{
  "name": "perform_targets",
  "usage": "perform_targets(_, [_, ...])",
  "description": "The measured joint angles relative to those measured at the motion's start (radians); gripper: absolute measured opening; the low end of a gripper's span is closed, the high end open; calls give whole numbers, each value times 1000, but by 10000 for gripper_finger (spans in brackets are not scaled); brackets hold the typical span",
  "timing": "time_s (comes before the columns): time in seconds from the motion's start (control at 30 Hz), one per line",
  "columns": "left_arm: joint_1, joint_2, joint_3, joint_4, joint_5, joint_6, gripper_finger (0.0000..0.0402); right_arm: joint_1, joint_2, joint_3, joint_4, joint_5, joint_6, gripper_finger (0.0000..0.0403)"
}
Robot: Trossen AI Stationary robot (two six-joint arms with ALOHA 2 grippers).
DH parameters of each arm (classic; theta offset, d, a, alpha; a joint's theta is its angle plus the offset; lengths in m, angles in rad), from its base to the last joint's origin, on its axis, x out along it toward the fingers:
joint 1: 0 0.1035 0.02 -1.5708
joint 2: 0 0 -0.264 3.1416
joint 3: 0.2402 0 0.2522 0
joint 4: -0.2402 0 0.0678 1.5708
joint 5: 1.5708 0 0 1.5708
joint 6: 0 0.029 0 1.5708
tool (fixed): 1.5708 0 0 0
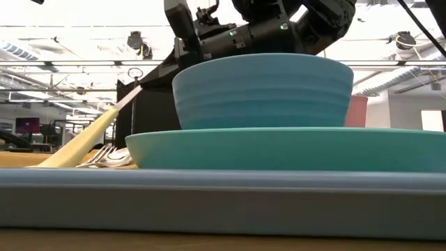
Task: Set up tray
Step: Put the yellow table knife on top of the yellow table napkin to the right of the orange spoon
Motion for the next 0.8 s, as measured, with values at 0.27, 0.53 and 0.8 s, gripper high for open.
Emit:
perform_targets(0.27, [0, 0, 0, 0, 0, 0, 19, 1, 0, 0, -48, 29, 9, 1])
perform_targets(0.53, [0, 0, 0, 2, 0, 0, 19, 1, 0, 0, -94, 50, 14, 1])
perform_targets(0.8, [0, 0, 0, 2, 1, -8, 19, 1, 0, 0, -127, 50, 27, 1])
